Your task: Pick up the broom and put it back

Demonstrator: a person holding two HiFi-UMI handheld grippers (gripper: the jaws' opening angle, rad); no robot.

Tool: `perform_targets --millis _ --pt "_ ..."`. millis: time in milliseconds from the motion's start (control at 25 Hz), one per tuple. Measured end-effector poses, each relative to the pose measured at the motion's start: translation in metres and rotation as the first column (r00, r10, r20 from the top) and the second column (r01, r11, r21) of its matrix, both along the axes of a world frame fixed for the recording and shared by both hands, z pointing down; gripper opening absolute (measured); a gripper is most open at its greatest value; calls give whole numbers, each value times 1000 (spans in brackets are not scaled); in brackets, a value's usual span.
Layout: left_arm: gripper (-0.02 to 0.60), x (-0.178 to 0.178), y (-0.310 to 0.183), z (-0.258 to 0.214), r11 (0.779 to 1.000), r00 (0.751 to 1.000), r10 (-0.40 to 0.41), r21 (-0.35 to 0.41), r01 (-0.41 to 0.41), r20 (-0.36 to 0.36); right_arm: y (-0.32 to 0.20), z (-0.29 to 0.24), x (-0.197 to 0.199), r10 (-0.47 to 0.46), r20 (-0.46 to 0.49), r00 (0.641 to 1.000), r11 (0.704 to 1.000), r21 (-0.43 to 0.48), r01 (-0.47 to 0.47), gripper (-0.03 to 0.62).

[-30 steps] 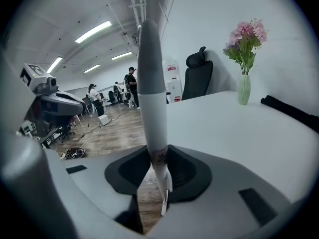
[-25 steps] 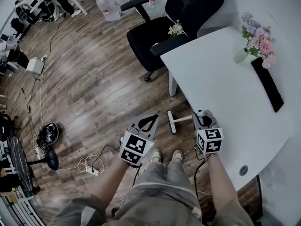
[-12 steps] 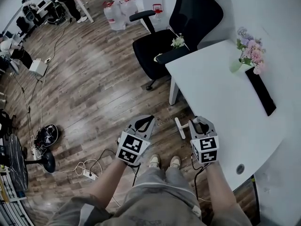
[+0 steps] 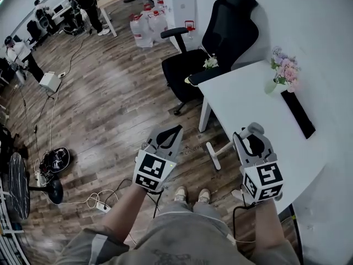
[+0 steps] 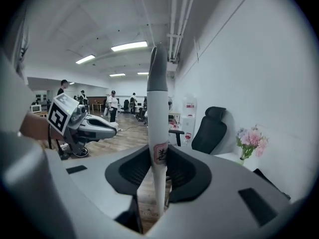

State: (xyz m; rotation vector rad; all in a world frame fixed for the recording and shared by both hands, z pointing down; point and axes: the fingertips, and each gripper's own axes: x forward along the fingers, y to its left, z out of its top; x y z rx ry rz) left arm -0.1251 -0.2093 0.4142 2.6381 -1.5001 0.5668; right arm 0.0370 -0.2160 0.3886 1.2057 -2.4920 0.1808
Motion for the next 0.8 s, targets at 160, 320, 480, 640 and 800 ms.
perform_targets --millis 160,320,480,640,800 --pt "17 -7 15 -51 997 999 -5 82 10 -52 15 -58 -8 -40 75 996 997 68 34 119" --pt "17 -12 34 -89 988 999 -7 155 13 -36 40 -102 -22 -120 117 986 985 135 104 120" --pt "17 -19 62 -110 980 997 -43 190 53 -58 70 -126 -34 -180 139 974 973 171 155 120" --pt "17 -28 73 -112 976 994 -74 197 88 -77 80 -128 -37 -194 153 969 971 171 168 120" --pt "17 -32 73 -116 974 995 -80 207 90 -58 82 -125 -40 -207 165 964 971 154 183 121"
